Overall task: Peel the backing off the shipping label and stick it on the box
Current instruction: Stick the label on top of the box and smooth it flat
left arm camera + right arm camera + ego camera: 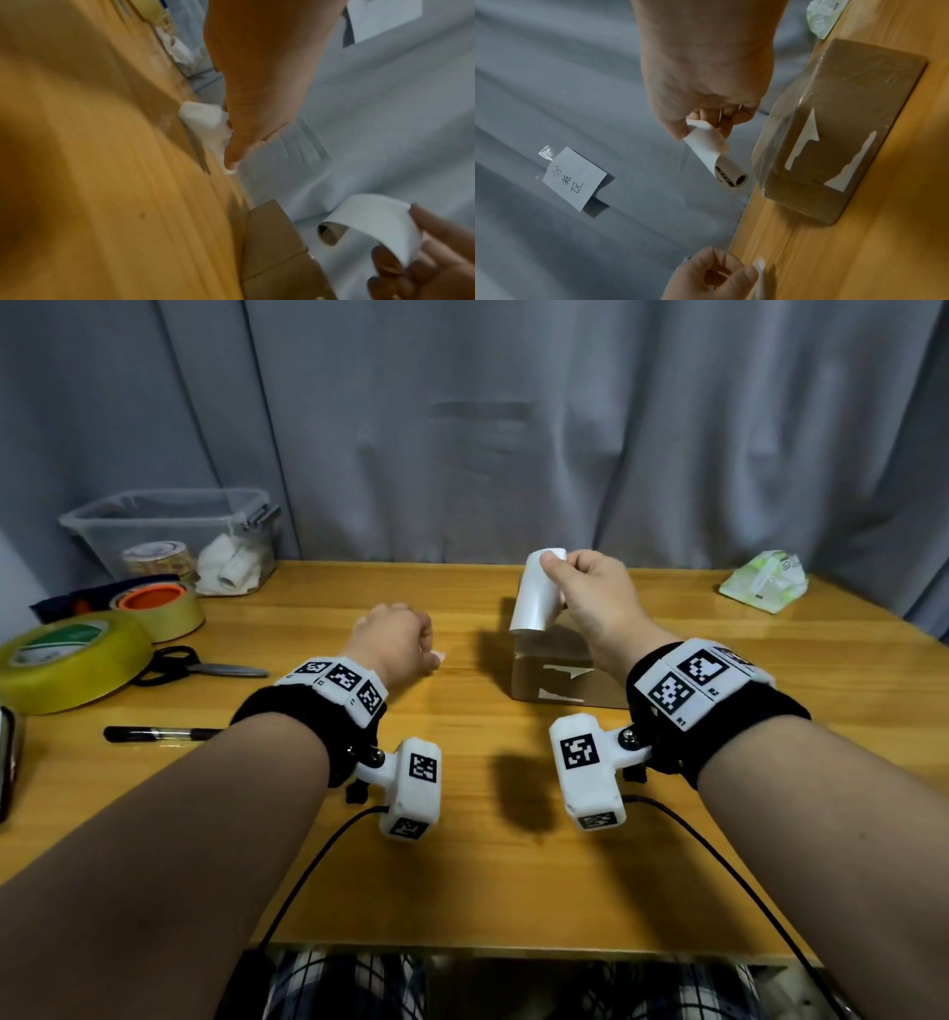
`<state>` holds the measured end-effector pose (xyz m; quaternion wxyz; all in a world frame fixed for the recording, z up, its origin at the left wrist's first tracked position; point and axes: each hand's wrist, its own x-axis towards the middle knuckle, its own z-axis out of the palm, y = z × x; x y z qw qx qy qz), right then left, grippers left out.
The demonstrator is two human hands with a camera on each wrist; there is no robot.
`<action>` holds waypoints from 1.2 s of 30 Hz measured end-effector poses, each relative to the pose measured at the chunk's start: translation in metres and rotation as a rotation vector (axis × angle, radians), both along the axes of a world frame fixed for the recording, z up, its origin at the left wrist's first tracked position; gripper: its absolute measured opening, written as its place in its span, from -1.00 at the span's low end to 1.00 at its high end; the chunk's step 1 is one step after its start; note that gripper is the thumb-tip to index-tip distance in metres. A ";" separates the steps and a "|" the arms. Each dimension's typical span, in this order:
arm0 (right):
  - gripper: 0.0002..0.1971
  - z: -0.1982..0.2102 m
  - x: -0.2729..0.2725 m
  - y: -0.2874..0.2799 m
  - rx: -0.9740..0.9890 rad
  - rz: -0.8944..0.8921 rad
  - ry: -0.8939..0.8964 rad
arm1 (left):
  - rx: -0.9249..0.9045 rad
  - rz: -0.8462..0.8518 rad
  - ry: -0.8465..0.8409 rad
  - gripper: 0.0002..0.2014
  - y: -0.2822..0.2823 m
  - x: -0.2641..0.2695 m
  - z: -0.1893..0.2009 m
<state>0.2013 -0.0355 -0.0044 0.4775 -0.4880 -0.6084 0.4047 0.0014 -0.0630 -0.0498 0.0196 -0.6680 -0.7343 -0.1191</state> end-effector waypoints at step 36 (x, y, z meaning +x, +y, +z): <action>-0.62 0.013 0.068 0.059 0.048 0.144 -0.725 | -0.031 -0.111 -1.357 -0.93 0.070 0.096 0.045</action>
